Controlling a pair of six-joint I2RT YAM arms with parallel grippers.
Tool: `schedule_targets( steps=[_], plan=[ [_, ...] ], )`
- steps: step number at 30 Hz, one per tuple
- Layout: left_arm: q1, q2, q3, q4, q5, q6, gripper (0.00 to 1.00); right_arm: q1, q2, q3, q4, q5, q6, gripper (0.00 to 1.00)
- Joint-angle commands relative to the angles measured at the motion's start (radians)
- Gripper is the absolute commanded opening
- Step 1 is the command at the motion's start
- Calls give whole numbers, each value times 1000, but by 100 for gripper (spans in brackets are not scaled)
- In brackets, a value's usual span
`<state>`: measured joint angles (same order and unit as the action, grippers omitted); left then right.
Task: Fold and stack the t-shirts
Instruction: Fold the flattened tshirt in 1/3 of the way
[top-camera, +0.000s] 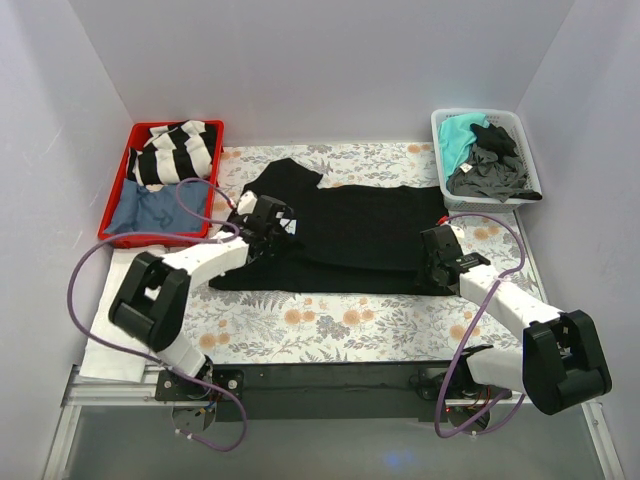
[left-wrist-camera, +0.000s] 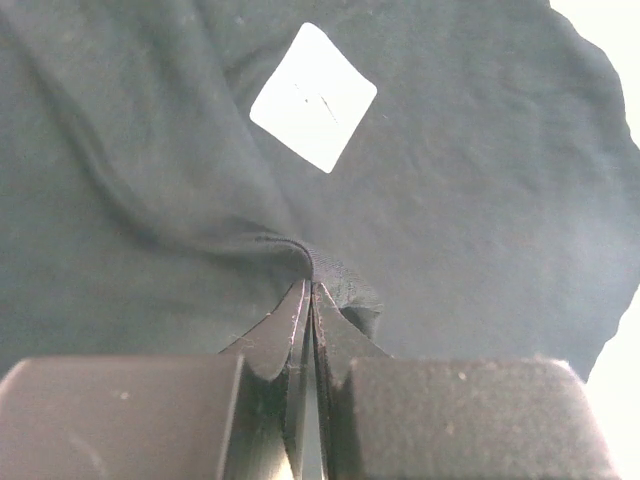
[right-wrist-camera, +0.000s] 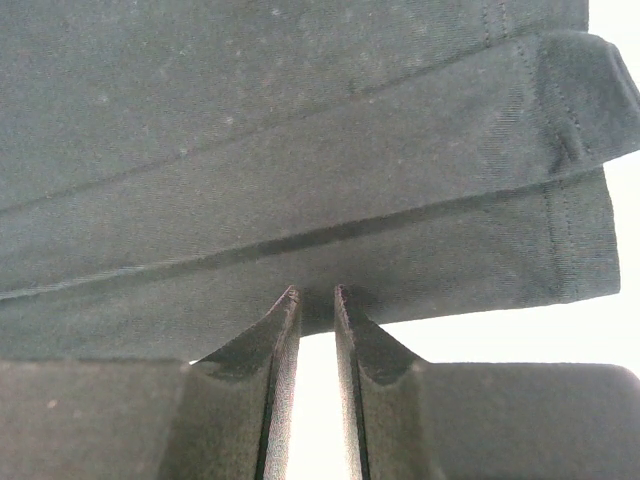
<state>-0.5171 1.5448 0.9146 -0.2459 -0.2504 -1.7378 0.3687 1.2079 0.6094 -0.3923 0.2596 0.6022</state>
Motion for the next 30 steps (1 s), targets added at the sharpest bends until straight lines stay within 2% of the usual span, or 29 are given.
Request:
schedule_targets(
  steps=[1,4,8,23,30],
  plan=[
    [-18,119,70,56,-72,96,0,6,-10,27,9,29,4,27],
    [-26,216,118,54,-128,126,0,6,1,33,9,27,1,27],
    [-43,262,142,56,-207,133,0,6,7,36,7,32,-5,27],
    [-93,258,224,125,-342,251,0,6,24,43,12,46,-5,27],
    [-96,311,283,131,-375,317,0,6,33,46,17,44,-7,27]
  ],
)
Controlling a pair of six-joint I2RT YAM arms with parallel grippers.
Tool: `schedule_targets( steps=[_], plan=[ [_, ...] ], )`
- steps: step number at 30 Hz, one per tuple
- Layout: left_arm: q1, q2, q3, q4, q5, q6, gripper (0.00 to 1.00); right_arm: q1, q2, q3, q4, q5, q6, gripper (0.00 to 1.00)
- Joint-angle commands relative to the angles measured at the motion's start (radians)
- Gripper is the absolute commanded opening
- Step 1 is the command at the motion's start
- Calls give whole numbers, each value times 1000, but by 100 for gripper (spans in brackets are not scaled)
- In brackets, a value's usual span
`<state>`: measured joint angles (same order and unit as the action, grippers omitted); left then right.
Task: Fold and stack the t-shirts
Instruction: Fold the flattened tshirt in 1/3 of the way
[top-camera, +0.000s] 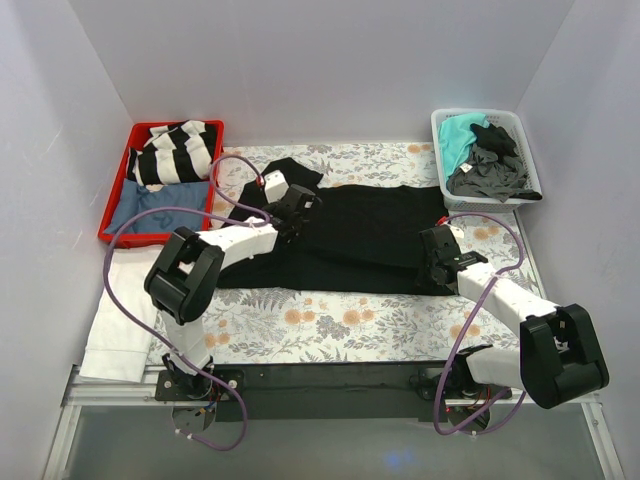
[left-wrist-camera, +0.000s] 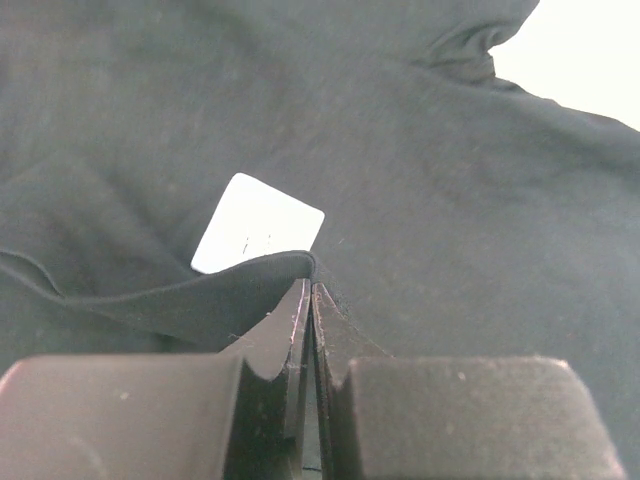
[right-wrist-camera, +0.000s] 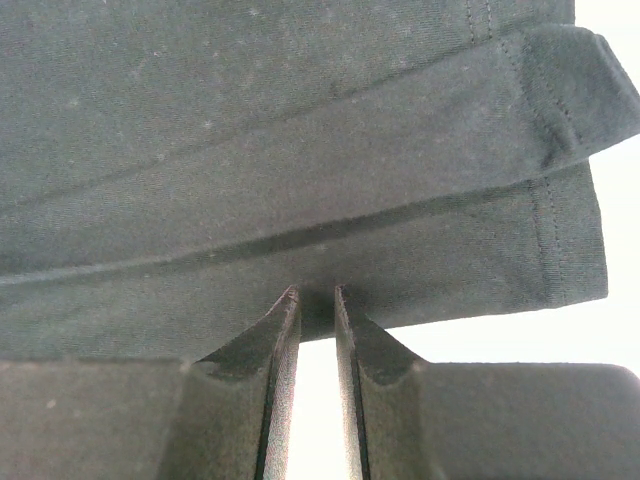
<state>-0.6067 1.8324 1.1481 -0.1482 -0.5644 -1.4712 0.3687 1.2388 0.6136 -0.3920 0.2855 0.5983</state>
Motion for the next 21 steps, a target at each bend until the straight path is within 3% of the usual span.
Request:
schedule_targets(
  steps=[1,8,14,18,19,21],
  plan=[
    [-5,30,58,39,-60,72,0,6,-1,41,18,20,-5,27],
    [-21,123,143,55,-57,196,0,6,5,44,16,21,-6,27],
    [-22,133,154,15,-130,164,1,6,10,44,19,18,-9,27],
    [-22,59,111,-4,-189,115,22,6,16,43,24,11,-12,27],
    [-22,15,78,12,-192,118,32,6,17,43,25,7,-15,27],
    [-22,-34,47,28,-213,108,40,6,21,40,31,4,-15,27]
  ],
)
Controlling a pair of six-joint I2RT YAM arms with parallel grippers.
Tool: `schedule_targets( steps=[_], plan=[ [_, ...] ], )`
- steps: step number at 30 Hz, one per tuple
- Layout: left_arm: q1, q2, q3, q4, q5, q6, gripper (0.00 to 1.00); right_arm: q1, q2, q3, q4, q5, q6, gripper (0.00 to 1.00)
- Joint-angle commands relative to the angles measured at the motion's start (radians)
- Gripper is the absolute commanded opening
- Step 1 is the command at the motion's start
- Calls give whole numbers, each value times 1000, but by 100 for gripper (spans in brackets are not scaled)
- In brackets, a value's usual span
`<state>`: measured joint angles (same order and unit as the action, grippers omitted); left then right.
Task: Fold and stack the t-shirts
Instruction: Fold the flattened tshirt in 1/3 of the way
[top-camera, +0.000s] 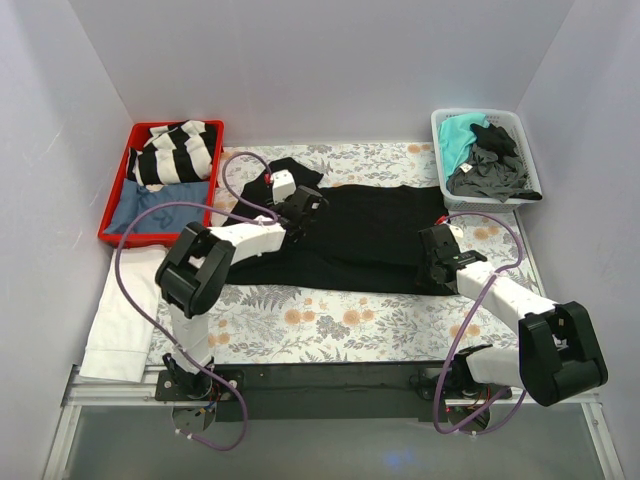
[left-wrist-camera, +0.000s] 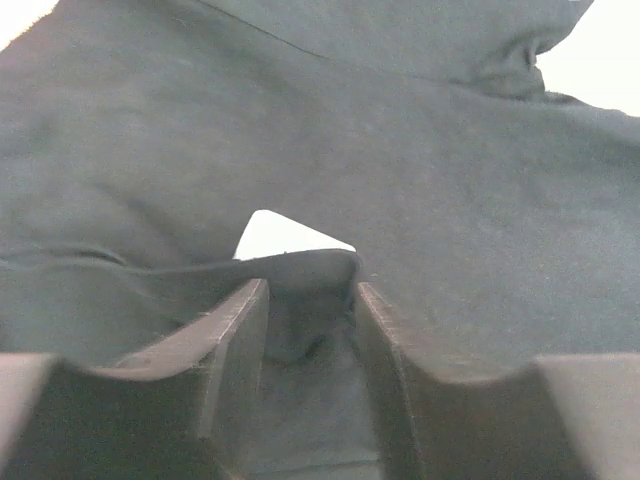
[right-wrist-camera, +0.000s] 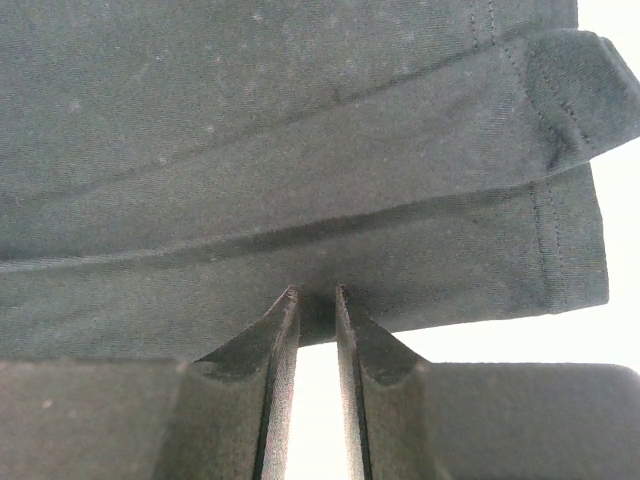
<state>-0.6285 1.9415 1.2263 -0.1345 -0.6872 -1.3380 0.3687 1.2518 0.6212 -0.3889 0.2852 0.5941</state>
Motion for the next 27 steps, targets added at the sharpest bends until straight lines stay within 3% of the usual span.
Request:
schedule_targets(
  steps=[1,5,6,12,15,27],
  plan=[
    [0,-165,-63,24,-98,-27,47,6,9,32,31,3,-16,27],
    [0,-281,-122,15,-107,-39,49,6,24,35,44,-10,-27,29],
    [0,-295,-128,-49,-113,-61,49,6,37,37,47,-15,-33,29],
    [0,-415,-258,-319,-130,-329,49,19,67,40,61,-50,-53,31],
    [7,-469,-358,-333,-98,-397,49,30,69,31,77,-58,-57,32],
    [179,-447,-475,-413,32,-530,47,33,190,17,127,-64,-66,32]
  ],
)
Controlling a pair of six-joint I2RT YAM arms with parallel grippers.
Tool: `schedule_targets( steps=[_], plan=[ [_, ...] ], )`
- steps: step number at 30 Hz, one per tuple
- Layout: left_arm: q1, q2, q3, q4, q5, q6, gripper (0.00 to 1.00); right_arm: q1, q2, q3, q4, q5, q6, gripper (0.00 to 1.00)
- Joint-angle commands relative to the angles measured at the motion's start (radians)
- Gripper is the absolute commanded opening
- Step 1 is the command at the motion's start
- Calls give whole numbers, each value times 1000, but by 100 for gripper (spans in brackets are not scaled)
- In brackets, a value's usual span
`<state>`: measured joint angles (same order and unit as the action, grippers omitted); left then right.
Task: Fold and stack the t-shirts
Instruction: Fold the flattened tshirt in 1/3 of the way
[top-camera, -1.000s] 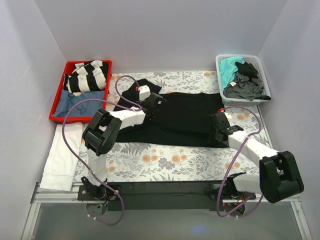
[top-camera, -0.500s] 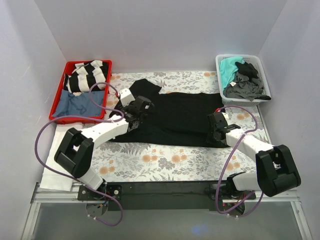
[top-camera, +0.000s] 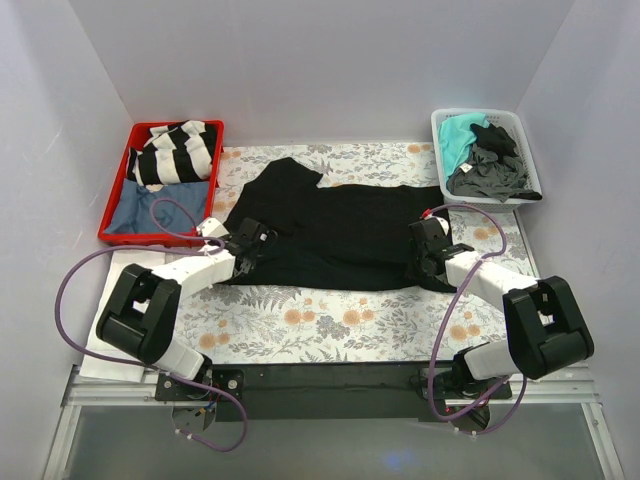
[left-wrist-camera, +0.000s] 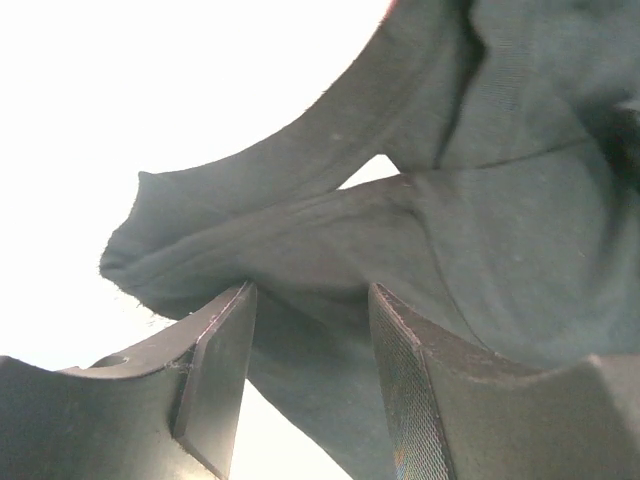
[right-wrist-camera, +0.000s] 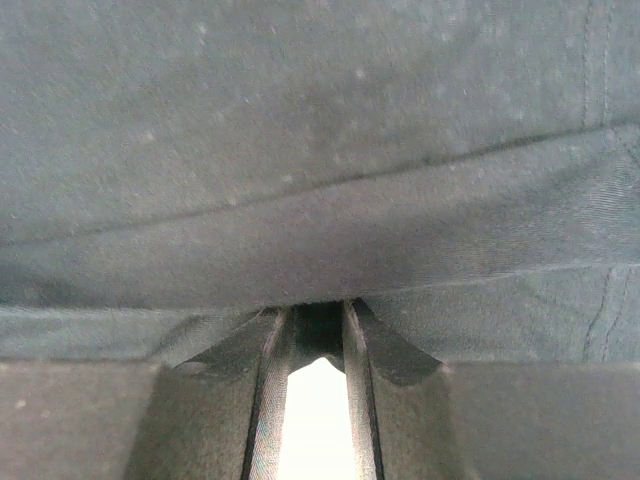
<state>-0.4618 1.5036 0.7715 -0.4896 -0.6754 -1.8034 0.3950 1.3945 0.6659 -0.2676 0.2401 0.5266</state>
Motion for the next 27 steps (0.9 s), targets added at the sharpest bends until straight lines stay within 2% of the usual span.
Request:
schedule_targets(
  steps=[1,6,11,20,27],
  plan=[
    [20,-8,-26,-69,25,-91,47,7,44,-41,5,-16,4,32],
    [51,33,-78,-116,100,-135,47,7,38,-84,-10,-4,21,32],
    [66,41,-9,-251,149,-204,45,7,52,-106,-88,10,65,27],
    [68,-129,-95,-326,275,-295,43,5,-29,-166,-162,-15,133,25],
    [68,-207,-112,-437,246,-367,42,7,-156,-216,-243,-22,182,25]
  ],
)
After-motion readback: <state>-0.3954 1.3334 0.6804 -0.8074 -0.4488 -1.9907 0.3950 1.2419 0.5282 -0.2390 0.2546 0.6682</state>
